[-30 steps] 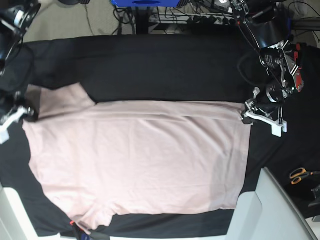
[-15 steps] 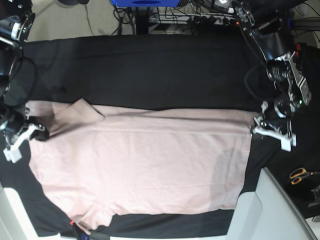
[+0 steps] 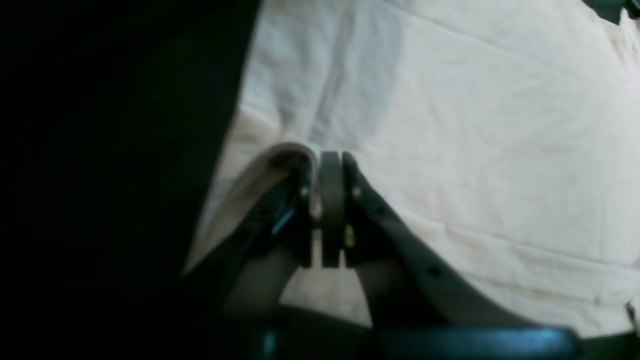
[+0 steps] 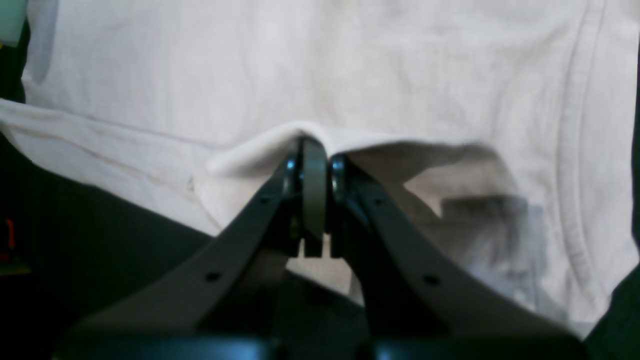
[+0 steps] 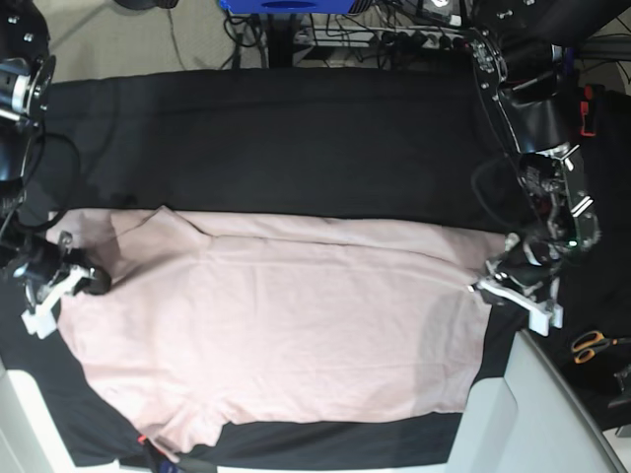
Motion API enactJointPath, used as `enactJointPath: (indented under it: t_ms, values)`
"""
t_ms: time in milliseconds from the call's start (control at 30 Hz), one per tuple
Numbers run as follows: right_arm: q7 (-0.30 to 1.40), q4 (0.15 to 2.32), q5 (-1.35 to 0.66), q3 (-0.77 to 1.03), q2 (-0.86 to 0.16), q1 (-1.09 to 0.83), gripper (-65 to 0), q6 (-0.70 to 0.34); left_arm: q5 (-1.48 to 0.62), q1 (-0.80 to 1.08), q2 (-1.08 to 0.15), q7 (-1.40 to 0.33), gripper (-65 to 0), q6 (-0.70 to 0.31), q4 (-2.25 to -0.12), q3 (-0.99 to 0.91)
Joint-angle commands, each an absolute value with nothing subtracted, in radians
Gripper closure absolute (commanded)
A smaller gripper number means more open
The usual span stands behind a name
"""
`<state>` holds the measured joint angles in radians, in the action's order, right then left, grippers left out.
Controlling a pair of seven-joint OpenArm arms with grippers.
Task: Fold the T-shirt properly
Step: 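Lift the grasped edge and fold it over onto the shirt body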
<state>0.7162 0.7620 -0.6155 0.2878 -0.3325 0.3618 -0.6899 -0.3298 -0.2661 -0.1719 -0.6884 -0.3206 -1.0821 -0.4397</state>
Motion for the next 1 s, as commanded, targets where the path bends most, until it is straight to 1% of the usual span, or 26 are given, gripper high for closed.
enactJointPath:
  t_ms: [0,200,500,633,833,967]
  values:
    - [0.690,0.771,-0.631,0.288,-0.351,0.392,-0.2,-0.698,-0.338,-0.292,-0.183,-0.661,0.0,-0.321,-1.072,-0.437]
    - [0.656,0.769,-0.631,0.285,-0.351,0.414,-0.2,-0.698,-0.337,-0.314,-0.186,-0.595,0.0,-0.321,-1.004,-0.432]
    - [0.619,0.769,-0.631,0.222,-0.344,0.441,-0.2,-0.698,-0.337,-0.363,-0.220,-0.588,0.0,-0.321,-0.944,-0.432]
    - [0.595,0.722,-0.631,0.222,-0.346,0.447,-0.2,-0.698,-0.337,-0.366,-0.225,-0.526,0.0,-0.321,-0.903,-0.432]
    - [0.565,0.700,-0.631,0.220,-0.348,0.449,-0.2,-0.698,-0.335,-0.367,-0.236,-0.495,0.0,-0.321,-0.880,-0.430]
    - [0.565,0.700,-0.631,0.220,-0.344,0.463,-0.2,-0.698,-0.278,-0.369,-0.237,-0.479,0.0,-0.321,-0.880,-0.381]
